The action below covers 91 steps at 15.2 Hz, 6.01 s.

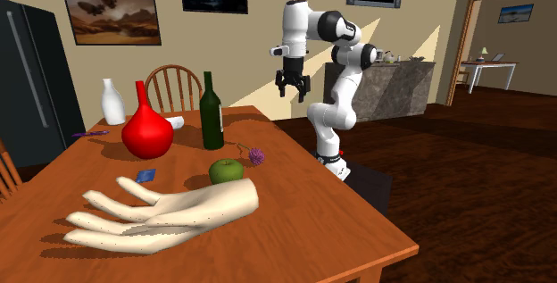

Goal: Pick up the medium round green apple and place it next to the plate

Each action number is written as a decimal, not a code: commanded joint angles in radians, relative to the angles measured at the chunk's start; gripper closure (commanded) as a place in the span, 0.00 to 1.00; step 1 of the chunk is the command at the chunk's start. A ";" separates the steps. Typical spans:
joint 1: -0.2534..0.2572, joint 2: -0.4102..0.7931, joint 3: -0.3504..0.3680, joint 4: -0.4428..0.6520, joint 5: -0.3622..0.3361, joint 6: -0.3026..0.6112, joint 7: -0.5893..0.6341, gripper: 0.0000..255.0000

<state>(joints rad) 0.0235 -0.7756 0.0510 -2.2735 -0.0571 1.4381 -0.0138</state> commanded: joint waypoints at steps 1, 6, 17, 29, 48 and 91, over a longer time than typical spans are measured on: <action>0.000 0.000 0.000 0.000 0.000 0.000 0.000 0.00; -0.005 0.143 0.020 0.030 0.012 0.150 0.043 0.00; -0.019 0.497 0.059 0.214 0.004 0.402 0.133 0.00; -0.019 0.843 0.077 0.497 -0.042 0.535 0.212 0.00; -0.021 0.864 0.075 0.450 -0.047 0.604 0.216 1.00; -0.099 0.758 0.009 0.749 -0.004 0.211 0.032 1.00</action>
<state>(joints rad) -0.0632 0.0067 0.0720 -1.4958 -0.0668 1.6433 0.0436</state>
